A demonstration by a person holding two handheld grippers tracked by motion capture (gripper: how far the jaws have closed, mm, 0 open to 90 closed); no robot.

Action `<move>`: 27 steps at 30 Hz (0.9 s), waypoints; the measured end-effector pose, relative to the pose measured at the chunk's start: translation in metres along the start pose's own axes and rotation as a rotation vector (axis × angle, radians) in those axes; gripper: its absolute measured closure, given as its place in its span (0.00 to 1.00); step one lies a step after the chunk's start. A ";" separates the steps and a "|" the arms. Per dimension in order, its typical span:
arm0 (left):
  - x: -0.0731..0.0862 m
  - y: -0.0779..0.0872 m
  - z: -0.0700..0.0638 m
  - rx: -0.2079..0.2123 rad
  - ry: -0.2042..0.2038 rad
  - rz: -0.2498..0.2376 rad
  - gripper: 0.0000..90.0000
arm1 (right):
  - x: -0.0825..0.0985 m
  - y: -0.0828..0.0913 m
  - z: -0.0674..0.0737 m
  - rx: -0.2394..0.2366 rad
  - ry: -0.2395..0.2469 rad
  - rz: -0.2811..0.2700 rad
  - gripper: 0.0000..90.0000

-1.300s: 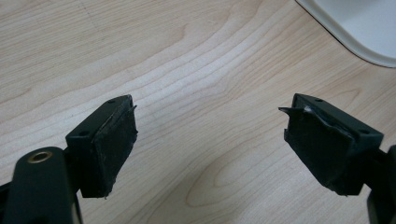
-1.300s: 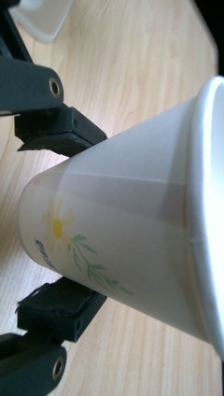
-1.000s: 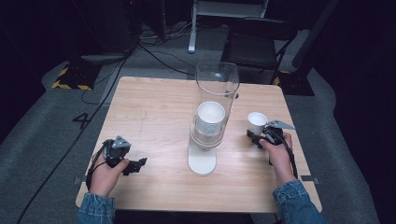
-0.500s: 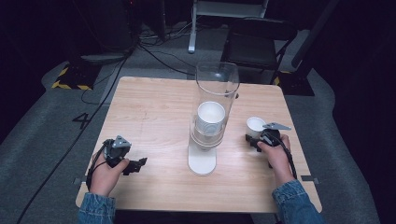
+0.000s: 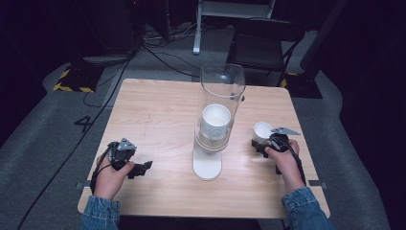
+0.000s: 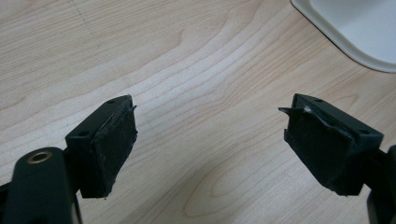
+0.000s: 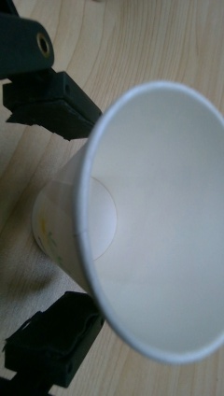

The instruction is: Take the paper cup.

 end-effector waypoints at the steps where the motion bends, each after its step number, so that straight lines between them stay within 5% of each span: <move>1: 0.000 0.000 0.000 0.000 0.000 0.000 0.19 | 0.000 0.003 0.000 -0.004 -0.001 -0.004 0.18; 20: 0.002 0.006 0.004 0.004 0.001 -0.005 0.19 | -0.005 0.076 0.005 -0.065 0.022 -0.077 0.18; 27: 0.002 0.009 0.006 0.015 0.007 -0.013 0.19 | -0.007 0.113 0.002 -0.093 0.091 -0.096 0.18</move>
Point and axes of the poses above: each handheld gripper's, and its own axes: y roughly backward along the jaws, x roughly out of its underside, z roughly to its left, the point moved 3 cm from there along -y, roughly forward along the jaws, and after that the axes turned 8 degrees about z, right-handed, at the moved point
